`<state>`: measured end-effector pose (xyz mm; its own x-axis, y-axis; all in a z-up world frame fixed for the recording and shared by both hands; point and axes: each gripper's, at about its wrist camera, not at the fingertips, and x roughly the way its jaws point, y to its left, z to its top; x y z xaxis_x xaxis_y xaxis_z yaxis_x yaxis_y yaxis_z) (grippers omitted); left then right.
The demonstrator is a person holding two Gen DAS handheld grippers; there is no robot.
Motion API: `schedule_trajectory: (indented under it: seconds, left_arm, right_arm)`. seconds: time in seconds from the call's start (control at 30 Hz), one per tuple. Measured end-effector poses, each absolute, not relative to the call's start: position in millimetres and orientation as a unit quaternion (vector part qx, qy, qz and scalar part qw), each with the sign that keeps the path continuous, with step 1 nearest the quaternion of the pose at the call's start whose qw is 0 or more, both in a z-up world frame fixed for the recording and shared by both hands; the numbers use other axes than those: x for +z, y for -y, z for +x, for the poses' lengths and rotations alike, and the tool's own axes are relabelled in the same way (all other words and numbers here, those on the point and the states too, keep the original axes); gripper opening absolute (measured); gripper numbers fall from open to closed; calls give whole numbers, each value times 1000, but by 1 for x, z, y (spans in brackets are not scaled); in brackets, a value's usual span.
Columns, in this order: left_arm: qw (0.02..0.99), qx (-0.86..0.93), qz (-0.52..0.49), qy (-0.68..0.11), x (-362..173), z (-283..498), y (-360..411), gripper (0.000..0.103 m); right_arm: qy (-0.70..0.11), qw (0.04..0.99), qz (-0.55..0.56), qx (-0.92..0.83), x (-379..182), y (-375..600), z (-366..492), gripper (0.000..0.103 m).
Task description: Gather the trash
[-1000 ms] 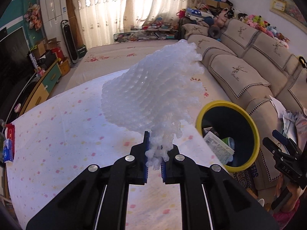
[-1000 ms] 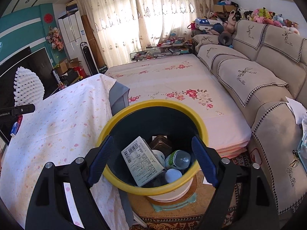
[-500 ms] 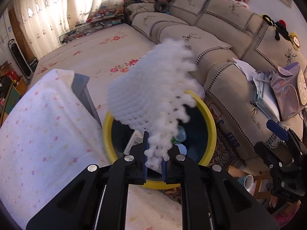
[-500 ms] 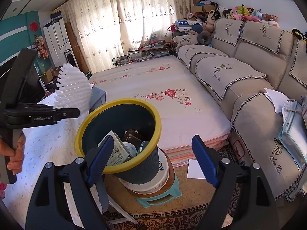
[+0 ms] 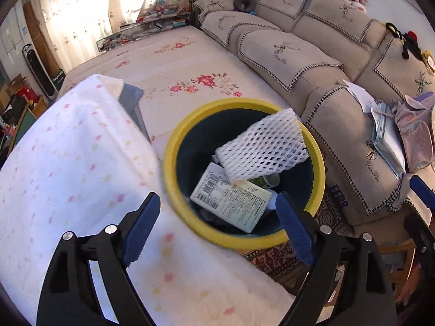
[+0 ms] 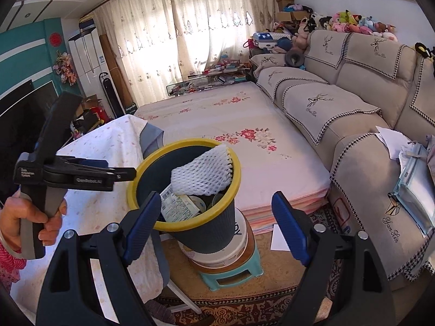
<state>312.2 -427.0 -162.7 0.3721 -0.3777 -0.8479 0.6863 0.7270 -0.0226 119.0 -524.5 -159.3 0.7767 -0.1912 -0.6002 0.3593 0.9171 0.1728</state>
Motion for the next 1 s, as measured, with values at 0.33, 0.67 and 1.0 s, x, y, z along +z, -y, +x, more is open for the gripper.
schedule_trajectory:
  seconds: [0.33,0.67,1.0]
  left_arm:
    - [920,-197,97,-324,-83,213,225,98]
    - [969,-54,15,-241,-44,107,59,98]
    - [974,-45,-15,-222,-36,39,13,98]
  right_arm:
    - [-285,951,104,-56,-136,448,116,81]
    - [-252,967,40,-16,-96,374,98,87]
    - [-219,975,18,-26,-71,346,57,93]
